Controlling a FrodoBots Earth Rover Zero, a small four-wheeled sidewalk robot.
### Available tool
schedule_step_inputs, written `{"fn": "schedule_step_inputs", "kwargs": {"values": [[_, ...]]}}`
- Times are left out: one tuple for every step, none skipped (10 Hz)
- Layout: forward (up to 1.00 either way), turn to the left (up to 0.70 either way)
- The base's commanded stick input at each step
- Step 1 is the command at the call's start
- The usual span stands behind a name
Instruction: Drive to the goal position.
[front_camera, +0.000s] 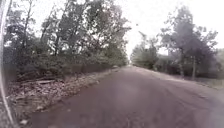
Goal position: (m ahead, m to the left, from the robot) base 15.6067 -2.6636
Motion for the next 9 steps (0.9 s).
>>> {"fn": "schedule_step_inputs", "kwargs": {"values": [[0.7, 0.0], [0.7, 0.0], [0.7, 0.0], [0.7, -0.06], [0.7, -0.14], [0.7, -0.21], [0.7, -0.22], [0.7, -0.03], [0.7, -0.04]]}}
